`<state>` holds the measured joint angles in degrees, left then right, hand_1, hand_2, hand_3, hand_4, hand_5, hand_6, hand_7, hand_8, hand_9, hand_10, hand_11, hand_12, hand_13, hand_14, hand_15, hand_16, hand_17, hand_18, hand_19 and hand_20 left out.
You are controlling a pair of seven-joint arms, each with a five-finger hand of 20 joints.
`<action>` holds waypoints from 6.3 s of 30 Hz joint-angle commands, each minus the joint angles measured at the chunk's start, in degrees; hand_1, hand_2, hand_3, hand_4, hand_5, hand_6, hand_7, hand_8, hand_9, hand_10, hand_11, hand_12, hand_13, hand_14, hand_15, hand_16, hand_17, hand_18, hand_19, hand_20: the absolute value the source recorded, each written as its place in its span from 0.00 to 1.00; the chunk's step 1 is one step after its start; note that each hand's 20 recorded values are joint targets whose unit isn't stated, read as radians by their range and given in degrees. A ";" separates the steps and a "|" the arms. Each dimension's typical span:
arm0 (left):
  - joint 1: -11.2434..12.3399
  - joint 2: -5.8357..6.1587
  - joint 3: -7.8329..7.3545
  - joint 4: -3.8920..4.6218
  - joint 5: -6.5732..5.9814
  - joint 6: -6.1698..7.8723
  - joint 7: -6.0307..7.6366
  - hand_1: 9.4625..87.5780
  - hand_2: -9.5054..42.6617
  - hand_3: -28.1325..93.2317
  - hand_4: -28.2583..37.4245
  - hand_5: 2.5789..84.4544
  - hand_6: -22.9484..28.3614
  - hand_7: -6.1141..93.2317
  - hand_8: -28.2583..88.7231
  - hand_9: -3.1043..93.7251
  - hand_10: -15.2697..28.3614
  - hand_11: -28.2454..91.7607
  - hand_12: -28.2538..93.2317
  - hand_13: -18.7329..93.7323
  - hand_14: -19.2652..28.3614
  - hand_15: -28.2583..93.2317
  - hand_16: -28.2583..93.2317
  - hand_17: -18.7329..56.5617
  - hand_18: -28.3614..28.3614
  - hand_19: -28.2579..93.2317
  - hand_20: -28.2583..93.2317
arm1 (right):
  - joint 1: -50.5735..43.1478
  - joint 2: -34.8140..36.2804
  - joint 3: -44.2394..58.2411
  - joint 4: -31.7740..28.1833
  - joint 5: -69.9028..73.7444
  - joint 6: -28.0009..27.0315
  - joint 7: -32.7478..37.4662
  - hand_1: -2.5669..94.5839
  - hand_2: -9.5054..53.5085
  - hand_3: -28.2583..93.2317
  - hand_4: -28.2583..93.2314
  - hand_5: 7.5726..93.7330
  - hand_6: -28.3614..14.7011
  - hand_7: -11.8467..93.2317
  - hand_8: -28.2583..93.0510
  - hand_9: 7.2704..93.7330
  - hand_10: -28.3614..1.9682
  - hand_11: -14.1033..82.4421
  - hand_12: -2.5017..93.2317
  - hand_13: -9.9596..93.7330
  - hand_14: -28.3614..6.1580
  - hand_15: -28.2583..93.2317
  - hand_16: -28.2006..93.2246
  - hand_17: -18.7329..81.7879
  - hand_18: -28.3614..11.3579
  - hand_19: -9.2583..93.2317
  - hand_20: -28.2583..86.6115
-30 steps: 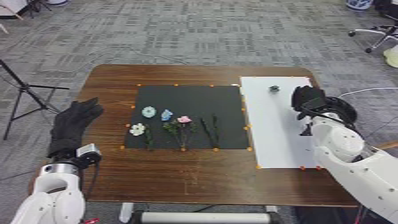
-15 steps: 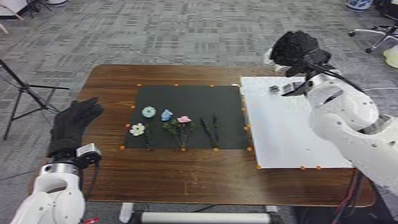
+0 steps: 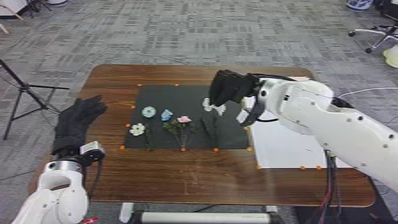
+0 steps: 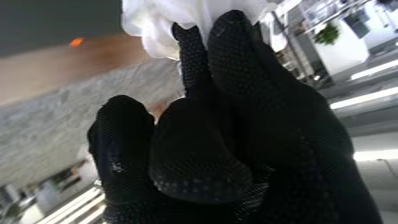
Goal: Arrange flowers
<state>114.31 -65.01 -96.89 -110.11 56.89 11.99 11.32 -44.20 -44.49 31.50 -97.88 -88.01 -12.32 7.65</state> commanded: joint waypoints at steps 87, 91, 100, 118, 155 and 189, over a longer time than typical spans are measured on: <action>0.02 -0.49 0.60 -0.18 -0.10 -1.41 -1.26 0.17 0.45 0.78 0.00 0.62 0.52 0.20 0.18 0.55 0.70 0.43 0.34 0.50 0.80 0.45 0.24 0.31 0.75 0.36 0.38 | -2.07 -7.34 14.65 19.83 -42.46 3.11 7.57 0.32 0.00 0.76 0.12 0.42 0.64 0.19 0.19 0.51 0.40 0.22 0.24 0.86 0.65 0.78 0.48 0.66 0.21 1.00 0.72; -0.33 -0.42 0.92 -0.18 0.47 -1.28 -1.73 0.17 0.45 0.78 0.00 0.62 0.52 0.20 0.18 0.55 0.70 0.43 0.34 0.50 0.80 0.45 0.24 0.31 0.75 0.36 0.38 | -4.24 -8.38 15.86 22.37 -46.88 2.12 8.09 0.34 0.00 0.76 0.12 0.44 0.65 0.20 0.19 0.53 0.42 0.23 0.24 0.86 0.67 0.78 0.47 0.66 0.21 1.00 0.71; -0.50 -0.42 1.14 -0.04 0.33 -2.22 -1.83 0.17 0.45 0.78 0.00 0.62 0.52 0.20 0.18 0.55 0.70 0.43 0.34 0.50 0.80 0.45 0.24 0.31 0.75 0.36 0.38 | -10.05 -10.37 18.48 23.90 -49.19 3.11 9.97 0.36 0.00 0.76 0.11 0.48 0.64 0.22 0.18 0.58 0.43 0.26 0.24 0.88 0.69 0.78 0.47 0.68 0.21 1.00 0.72; -0.61 -0.30 1.19 0.06 0.46 -2.69 -2.66 0.17 0.45 0.78 0.00 0.62 0.52 0.20 0.18 0.55 0.70 0.43 0.34 0.50 0.80 0.45 0.24 0.31 0.75 0.36 0.38 | -13.94 -9.11 15.25 26.14 -50.04 18.40 10.17 0.64 0.00 0.69 0.09 0.76 0.67 0.31 0.31 0.92 0.65 0.27 0.42 0.96 0.80 0.77 0.49 0.76 0.27 1.00 0.76; -0.23 -0.70 1.00 -0.38 0.24 -2.44 -2.51 0.17 0.45 0.78 0.00 0.61 0.53 0.20 0.18 0.55 0.70 0.43 0.34 0.50 0.80 0.45 0.24 0.31 0.75 0.36 0.38 | -14.21 -6.21 20.58 19.46 -46.85 -0.82 11.24 0.39 0.00 0.76 0.12 0.56 0.64 0.24 0.18 0.62 0.46 0.25 0.21 0.90 0.71 0.77 0.49 0.71 0.24 1.00 0.73; -0.12 -0.19 0.85 -0.56 0.30 -2.28 -3.24 0.17 0.45 0.78 0.00 0.61 0.53 0.20 0.18 0.55 0.70 0.43 0.34 0.50 0.80 0.45 0.24 0.31 0.75 0.36 0.38 | -10.76 5.92 5.81 0.57 -25.43 21.16 2.11 0.64 0.00 0.70 0.08 0.83 0.66 0.32 0.33 0.94 0.64 0.28 0.43 0.96 0.81 0.77 0.51 0.78 0.28 1.00 0.78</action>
<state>113.80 -65.27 -95.78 -110.16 57.07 9.94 8.91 -55.97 -41.94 40.50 -89.79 -118.17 11.47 15.55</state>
